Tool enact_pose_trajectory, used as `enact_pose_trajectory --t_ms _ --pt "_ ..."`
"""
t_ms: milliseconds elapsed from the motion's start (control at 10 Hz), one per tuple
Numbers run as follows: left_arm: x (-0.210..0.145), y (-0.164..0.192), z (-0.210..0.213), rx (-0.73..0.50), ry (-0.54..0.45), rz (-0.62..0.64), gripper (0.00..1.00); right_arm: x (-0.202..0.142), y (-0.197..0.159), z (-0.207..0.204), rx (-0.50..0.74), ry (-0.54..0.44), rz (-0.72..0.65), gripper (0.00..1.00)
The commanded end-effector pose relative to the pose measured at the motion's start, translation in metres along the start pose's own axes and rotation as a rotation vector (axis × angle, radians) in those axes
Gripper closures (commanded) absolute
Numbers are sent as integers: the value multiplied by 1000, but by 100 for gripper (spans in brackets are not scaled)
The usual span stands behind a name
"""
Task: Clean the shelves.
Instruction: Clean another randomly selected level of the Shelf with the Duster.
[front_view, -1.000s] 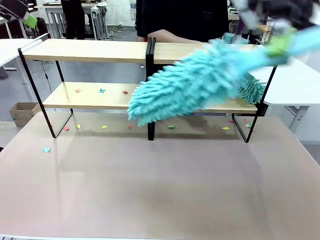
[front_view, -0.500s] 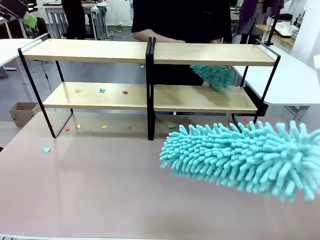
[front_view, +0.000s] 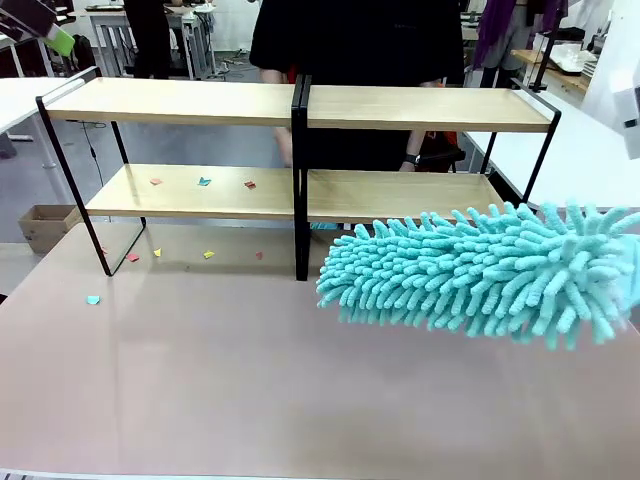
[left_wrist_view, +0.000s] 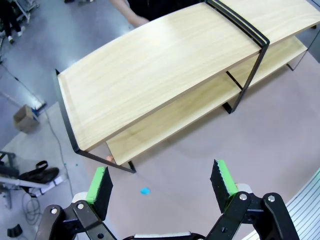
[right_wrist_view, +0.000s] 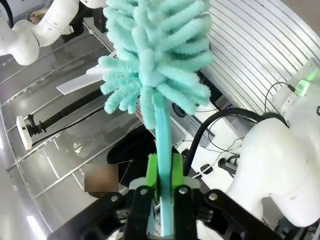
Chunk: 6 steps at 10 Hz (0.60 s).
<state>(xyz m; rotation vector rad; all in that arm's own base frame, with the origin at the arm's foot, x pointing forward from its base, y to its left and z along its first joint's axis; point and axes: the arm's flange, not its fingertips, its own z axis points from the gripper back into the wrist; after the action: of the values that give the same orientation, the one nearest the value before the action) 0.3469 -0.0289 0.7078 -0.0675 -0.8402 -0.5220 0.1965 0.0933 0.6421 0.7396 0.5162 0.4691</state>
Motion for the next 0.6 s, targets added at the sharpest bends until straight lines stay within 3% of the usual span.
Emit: enact_pose_trajectory --t_ms 0,500 --pt "0 1 0 -1 0 1 0 -2 9 0 17 -3 -11 88" --pt "0 1 0 -1 0 1 0 -2 9 0 17 -3 -11 88"
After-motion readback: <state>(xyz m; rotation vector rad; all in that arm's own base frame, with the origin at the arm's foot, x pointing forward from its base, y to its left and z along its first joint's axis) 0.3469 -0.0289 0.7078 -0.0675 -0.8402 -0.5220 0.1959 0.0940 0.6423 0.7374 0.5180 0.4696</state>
